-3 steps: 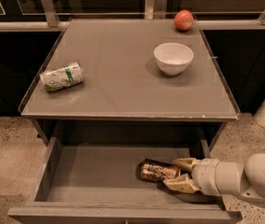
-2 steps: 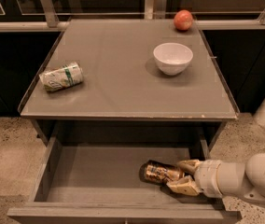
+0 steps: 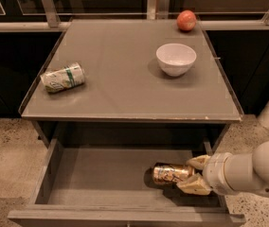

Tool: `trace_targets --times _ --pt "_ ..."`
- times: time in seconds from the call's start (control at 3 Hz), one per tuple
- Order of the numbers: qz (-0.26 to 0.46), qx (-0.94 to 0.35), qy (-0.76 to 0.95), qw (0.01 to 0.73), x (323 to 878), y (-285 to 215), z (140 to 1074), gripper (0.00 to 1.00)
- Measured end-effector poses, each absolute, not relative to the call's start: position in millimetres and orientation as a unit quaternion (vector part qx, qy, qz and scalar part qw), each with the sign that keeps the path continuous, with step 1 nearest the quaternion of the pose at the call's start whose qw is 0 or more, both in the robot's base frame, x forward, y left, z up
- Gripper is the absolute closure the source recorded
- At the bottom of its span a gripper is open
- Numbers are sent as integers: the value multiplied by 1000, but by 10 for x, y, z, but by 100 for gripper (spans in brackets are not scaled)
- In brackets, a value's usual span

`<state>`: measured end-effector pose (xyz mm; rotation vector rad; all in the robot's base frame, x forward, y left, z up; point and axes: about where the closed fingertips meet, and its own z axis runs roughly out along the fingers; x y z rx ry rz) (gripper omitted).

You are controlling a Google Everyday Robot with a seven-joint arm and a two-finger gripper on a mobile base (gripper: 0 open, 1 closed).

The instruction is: Pick orange can from top drawer and place on counter

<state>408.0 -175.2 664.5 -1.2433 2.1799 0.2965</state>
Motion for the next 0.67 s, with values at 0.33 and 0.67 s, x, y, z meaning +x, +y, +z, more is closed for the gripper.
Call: trace_targets --times 0.33,0.67 --pt "95 -477 816 311 4125 -1791 6978 100" --pt "89 -476 807 339 4132 -1872 7360 100"
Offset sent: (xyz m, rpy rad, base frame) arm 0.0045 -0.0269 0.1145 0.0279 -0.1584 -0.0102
